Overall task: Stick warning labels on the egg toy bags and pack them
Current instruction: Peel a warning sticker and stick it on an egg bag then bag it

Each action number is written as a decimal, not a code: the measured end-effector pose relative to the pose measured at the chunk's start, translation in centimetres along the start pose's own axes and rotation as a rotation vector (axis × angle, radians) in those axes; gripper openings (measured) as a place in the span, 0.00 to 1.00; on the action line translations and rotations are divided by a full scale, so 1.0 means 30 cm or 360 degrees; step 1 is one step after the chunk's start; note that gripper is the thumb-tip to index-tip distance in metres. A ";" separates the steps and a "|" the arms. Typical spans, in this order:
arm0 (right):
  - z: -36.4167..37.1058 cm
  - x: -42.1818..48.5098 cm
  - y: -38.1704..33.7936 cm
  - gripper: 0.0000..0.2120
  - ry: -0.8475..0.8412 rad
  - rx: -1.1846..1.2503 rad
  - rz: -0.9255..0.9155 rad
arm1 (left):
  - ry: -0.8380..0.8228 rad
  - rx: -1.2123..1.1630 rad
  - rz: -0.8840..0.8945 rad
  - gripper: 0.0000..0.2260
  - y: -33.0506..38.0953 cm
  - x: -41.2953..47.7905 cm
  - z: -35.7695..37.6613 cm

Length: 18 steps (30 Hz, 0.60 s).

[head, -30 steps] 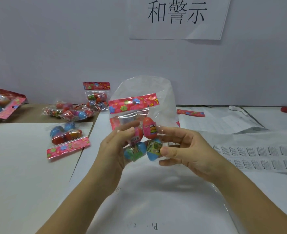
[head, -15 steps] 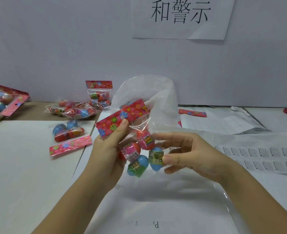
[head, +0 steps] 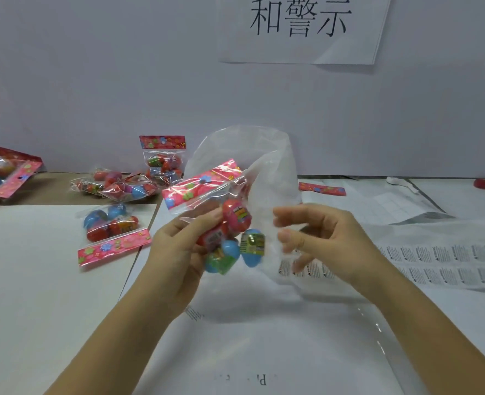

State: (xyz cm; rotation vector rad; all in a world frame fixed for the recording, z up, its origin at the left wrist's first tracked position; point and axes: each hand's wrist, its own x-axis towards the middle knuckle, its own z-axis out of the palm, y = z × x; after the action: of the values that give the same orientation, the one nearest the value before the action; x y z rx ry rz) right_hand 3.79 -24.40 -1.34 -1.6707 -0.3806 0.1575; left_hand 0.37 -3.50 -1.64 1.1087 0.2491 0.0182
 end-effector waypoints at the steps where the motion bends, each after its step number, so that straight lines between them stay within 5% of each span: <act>1: -0.023 0.004 0.002 0.14 0.0207 -0.0233 -0.0088 | 0.0082 0.0006 0.0011 0.22 0.005 0.012 -0.012; 4: -0.086 0.018 0.013 0.17 0.0534 -0.0971 -0.0334 | 0.0275 0.0258 0.0032 0.16 0.010 0.051 -0.052; 7: -0.099 0.028 0.054 0.20 0.0207 -0.1120 -0.0093 | 0.0343 0.0595 -0.0041 0.18 -0.008 0.080 -0.073; 9: -0.090 0.033 0.083 0.14 0.0069 -0.0924 0.0066 | 0.0378 0.0904 -0.0006 0.29 -0.028 0.091 -0.072; 11: -0.082 0.036 0.091 0.12 0.0125 -0.0825 -0.0024 | 0.0549 0.1420 0.0241 0.42 -0.048 0.078 -0.064; 13: -0.078 0.038 0.078 0.14 0.0286 -0.0638 -0.0192 | 0.0703 0.1716 0.0837 0.38 -0.058 0.043 -0.041; 14: -0.074 0.037 0.067 0.16 0.0369 -0.0496 -0.0286 | 0.0689 0.1730 0.1156 0.28 -0.057 0.024 -0.028; 16: -0.063 0.030 0.045 0.16 0.0489 -0.0309 -0.0449 | 0.0382 0.1531 0.1179 0.11 -0.064 -0.022 -0.005; 18: -0.047 0.021 0.031 0.13 0.0534 -0.0264 -0.0554 | -0.0093 0.1212 0.0617 0.23 -0.083 -0.077 0.036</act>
State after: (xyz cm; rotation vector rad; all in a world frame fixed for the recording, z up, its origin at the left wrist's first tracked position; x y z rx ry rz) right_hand 4.98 -25.58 -1.98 -1.7272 -0.4304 -0.4179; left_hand -1.92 -5.88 -2.96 1.9004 -0.0283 0.2523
